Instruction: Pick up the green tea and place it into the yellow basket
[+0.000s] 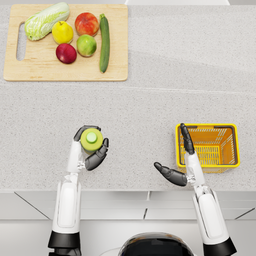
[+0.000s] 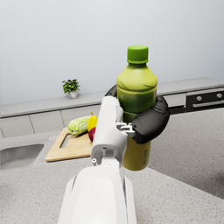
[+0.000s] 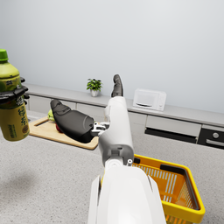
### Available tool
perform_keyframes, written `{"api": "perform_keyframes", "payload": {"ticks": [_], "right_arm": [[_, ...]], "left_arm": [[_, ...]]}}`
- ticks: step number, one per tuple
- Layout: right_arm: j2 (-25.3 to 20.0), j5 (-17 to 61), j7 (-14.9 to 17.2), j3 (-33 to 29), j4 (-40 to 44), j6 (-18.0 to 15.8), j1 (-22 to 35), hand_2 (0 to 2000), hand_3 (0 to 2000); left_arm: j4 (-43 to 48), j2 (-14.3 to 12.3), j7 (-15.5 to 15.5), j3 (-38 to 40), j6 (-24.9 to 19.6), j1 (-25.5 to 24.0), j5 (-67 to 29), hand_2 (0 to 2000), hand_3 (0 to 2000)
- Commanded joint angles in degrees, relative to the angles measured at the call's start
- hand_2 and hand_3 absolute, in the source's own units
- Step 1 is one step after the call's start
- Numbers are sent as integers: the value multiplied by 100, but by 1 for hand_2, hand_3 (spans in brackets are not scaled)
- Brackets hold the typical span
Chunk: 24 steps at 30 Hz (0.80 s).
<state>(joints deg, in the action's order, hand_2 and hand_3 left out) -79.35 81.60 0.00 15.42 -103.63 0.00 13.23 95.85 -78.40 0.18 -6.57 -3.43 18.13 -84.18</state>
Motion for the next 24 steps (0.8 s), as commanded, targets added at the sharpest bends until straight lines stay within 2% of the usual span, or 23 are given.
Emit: {"api": "perform_keyframes", "payload": {"ticks": [1,4,7,9,13,15,16,17,18,19,20,21,24], "right_arm": [[-205,252,0,437,182,0,274,0,0],[-378,827,0,592,312,0,452,0,0],[-523,1038,0,713,417,0,600,0,0],[-610,1097,-5,736,459,-124,693,0,0],[-752,1146,-1,734,573,-376,858,0,0],[-728,1160,11,659,515,-609,865,0,0],[-714,1165,28,671,515,-823,871,1361,327],[-683,1170,19,698,515,-1476,884,2000,653],[-649,1175,28,727,515,-2019,898,2000,980],[-619,1175,40,752,515,-2104,910,2000,1307],[-596,1176,54,773,506,-2134,933,2000,1633],[-581,1176,70,761,516,-2092,962,2000,1960],[-644,1164,82,468,482,-1846,1096,2000,2000]], "left_arm": [[612,-338,1,-932,-15,414,0,2000,2000],[793,-554,10,-1500,-52,495,0,2000,2000],[733,-772,19,-1997,-61,581,1,2000,2000],[695,-882,4,-2159,-43,627,-2,2000,2000],[588,-841,-24,-2469,54,606,-16,2000,2000],[618,-685,-6,-2584,218,529,-32,2000,2000],[598,-635,-13,-2575,230,521,-34,2000,2000],[595,-603,10,-2550,220,530,-29,2000,2000],[572,-566,16,-2557,52,543,-29,2000,2000],[584,-508,30,-2557,-23,535,-27,2000,2000],[618,-472,22,-2591,-129,552,-27,639,1673],[671,-387,17,-2617,-24,509,-24,0,1347],[1075,-214,-5,-2234,206,440,-23,0,367]]}}
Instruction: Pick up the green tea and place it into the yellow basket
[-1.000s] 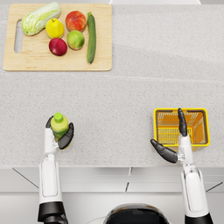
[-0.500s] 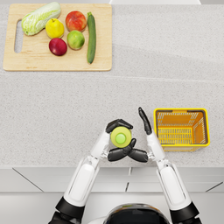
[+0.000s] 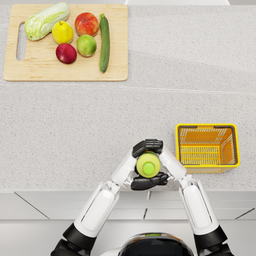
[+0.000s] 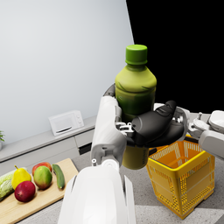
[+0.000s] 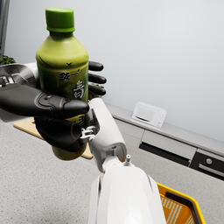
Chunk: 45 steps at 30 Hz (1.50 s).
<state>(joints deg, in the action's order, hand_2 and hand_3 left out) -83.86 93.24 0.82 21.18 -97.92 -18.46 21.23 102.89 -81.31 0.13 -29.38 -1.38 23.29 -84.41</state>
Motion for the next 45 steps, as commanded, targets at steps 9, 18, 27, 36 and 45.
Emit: {"api": "perform_keyframes", "payload": {"ticks": [9,18,27,36,45], "right_arm": [[-286,-2,-78,-2476,152,763,797,2000,2000],[-277,-7,1394,-2795,550,1008,430,2000,2000],[-267,-8,1329,-2617,139,1508,289,0,40],[-40,-9,-12,-3213,194,1829,1017,0,0],[-78,-10,-79,-3242,350,1846,805,0,0]], "left_arm": [[682,394,-13,2709,133,-711,23,0,0],[3,338,-14,3140,137,-488,27,0,0],[-441,285,-14,3174,138,87,27,0,0],[-870,423,-14,3805,138,923,27,0,0],[-866,370,-14,3816,138,627,29,0,0]]}}
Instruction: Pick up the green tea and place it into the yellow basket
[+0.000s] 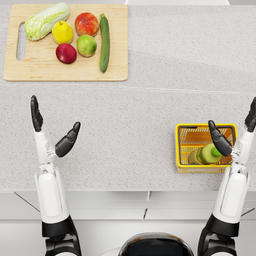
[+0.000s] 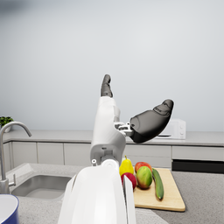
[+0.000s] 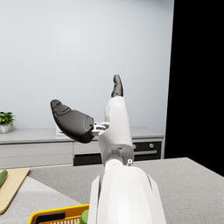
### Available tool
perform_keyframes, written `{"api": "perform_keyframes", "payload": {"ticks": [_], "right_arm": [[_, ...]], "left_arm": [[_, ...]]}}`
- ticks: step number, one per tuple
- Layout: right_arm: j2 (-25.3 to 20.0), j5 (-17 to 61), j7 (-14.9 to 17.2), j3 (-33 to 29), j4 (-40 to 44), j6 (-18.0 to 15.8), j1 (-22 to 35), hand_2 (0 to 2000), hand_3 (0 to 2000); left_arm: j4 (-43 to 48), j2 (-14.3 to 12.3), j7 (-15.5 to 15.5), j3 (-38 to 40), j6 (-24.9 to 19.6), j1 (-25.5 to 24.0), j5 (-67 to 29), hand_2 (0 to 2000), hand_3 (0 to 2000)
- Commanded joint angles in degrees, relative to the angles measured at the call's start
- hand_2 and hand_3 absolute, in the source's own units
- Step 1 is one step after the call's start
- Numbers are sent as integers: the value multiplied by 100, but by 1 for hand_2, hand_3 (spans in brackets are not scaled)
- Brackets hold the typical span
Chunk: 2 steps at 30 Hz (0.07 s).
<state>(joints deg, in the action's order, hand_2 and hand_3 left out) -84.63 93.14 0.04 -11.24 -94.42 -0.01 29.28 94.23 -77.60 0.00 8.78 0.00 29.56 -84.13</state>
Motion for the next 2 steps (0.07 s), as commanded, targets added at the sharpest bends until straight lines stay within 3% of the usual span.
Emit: {"api": "perform_keyframes", "payload": {"ticks": [1,2], "right_arm": [[-1,0,-1,-5,6,0,-3,0,0],[-1,0,-2,-9,10,0,-5,0,0]], "left_arm": [[-2,-1,0,4,0,-5,0,0,0],[-4,-2,0,7,0,-8,0,0,0]]}}
